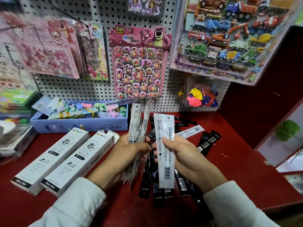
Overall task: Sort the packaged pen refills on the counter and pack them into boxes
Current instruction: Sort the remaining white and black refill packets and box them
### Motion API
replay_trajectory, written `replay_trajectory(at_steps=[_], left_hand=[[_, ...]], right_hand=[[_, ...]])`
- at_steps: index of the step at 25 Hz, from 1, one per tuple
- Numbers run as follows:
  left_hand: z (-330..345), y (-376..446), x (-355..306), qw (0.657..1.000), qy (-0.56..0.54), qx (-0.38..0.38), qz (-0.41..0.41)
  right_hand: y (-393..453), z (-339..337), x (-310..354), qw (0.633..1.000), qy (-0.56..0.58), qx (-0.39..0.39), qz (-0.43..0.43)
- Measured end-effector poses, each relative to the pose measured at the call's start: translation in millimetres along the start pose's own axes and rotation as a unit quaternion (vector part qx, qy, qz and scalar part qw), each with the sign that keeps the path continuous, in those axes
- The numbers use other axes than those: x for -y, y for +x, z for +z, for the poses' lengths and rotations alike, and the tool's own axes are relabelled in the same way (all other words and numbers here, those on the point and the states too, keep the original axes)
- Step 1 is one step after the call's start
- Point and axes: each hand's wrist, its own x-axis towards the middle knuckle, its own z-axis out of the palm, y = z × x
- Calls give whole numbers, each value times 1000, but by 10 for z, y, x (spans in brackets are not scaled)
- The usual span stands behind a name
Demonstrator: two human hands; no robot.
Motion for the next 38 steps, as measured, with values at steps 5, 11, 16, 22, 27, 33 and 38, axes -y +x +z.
replay_trajectory(at_steps=[5,11,16,22,27,33,38], left_hand=[[-28,-2,8,997,-78,14,12],[24,-41,41,994,-97,-49,11],[-49,-1,-40,975,-200,-33,-94],[-86,-33,-6,959,-238,70,-140],[15,-31,97,997,-65,-35,32],[104,-52,166,980,102,62,157],[-121,-11,23,973,39,4,226]], right_hand=[[37,17,-31,998,-23,-6,-61],[-20,143,-133,984,-127,-28,-123],[-74,109,8,853,-393,-31,-343],[-60,307,-189,783,-522,38,-336],[-59,331,-100,831,-378,-249,-324],[-7,612,-254,969,-133,-56,-199],[113,776,-83,961,-91,92,-246]])
